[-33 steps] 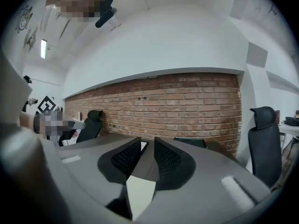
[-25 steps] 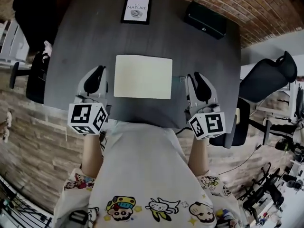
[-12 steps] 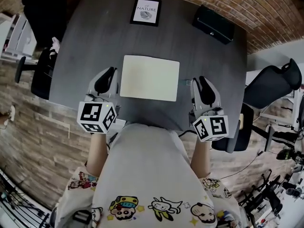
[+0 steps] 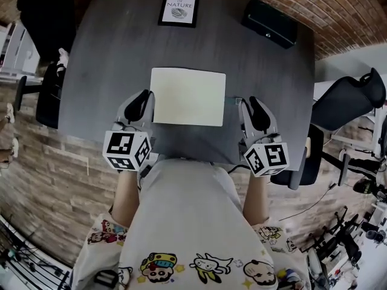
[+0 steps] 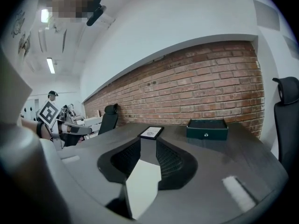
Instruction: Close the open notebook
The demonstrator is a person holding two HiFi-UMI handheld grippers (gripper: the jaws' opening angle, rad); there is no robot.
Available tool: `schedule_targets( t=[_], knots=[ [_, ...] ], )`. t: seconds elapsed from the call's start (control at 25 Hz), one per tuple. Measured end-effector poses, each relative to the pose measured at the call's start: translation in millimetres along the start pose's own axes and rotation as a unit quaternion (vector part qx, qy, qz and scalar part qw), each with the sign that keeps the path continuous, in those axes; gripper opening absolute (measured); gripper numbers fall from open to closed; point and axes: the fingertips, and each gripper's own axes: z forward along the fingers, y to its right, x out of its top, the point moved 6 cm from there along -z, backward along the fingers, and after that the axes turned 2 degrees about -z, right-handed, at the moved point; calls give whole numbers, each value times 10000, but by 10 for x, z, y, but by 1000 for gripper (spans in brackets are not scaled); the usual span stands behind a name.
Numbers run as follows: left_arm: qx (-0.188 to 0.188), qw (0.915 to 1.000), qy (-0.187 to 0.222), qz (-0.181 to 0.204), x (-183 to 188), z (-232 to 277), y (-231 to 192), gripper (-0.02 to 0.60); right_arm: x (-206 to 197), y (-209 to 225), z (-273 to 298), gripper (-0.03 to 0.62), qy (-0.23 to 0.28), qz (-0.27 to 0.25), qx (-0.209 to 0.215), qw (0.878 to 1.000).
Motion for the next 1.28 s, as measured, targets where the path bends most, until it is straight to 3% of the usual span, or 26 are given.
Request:
schedule_targets(
  t=[0.36, 0.88, 1.28],
  knots=[
    [-240, 9989, -378, -113, -307, 180, 88, 32, -594, -11, 141, 125, -754, 383, 166, 9963],
    [-706, 9952, -675, -70, -485, 367, 397, 32, -1302, 572, 295, 183, -1816, 843, -263, 9794],
    [-760, 9943, -726, -160, -577, 384, 435, 32, -1573, 737, 427, 244, -2432, 986, -375, 9642]
  ],
)
